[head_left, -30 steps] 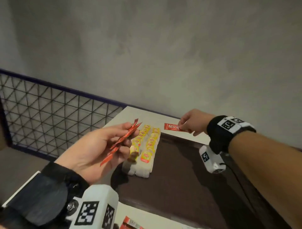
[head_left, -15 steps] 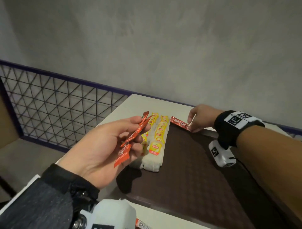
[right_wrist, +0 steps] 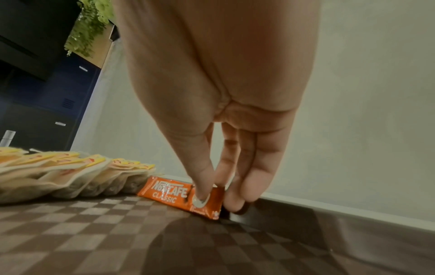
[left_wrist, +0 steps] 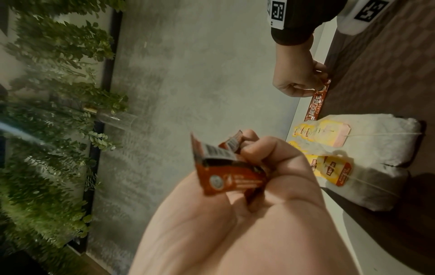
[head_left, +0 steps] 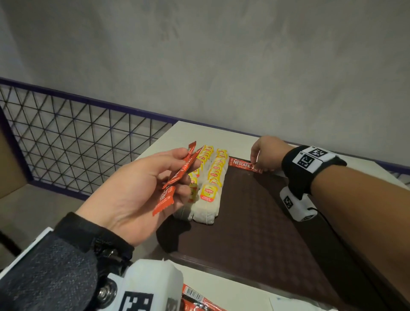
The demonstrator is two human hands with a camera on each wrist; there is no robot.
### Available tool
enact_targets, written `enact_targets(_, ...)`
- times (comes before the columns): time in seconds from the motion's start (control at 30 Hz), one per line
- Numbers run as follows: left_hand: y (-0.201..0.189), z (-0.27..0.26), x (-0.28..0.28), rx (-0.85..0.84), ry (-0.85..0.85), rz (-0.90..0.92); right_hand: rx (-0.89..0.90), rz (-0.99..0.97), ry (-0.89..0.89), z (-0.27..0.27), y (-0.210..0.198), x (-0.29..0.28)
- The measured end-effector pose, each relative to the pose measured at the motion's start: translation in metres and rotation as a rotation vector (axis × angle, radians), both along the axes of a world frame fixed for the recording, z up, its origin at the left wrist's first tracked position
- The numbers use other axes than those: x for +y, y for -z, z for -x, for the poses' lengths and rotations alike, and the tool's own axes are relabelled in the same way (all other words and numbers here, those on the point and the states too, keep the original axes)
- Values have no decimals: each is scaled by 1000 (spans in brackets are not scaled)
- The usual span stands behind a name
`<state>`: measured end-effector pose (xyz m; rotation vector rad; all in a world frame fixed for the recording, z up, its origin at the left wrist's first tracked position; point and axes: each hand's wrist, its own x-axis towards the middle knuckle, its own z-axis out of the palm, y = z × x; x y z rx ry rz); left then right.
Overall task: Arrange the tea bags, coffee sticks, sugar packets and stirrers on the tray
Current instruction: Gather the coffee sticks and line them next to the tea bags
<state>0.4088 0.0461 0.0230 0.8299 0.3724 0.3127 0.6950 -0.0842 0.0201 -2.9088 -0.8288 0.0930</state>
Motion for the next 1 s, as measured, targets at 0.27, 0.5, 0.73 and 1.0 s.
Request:
enact_targets(0.27, 3, -1, 0, 26, -24, -42, -42, 26, -14, 2, 1, 0)
enact_targets(0.5, 1, 2, -7, 27, 52, -94, -17, -85, -27, 15, -22, -3)
enact_targets(0.73, -3, 6, -13, 37, 84, -193, 493, -480, -177, 86, -71, 4)
enact_targets(1.0, -8, 13, -15, 55, 72, -325, 935, -315, -388, 139, -87, 3)
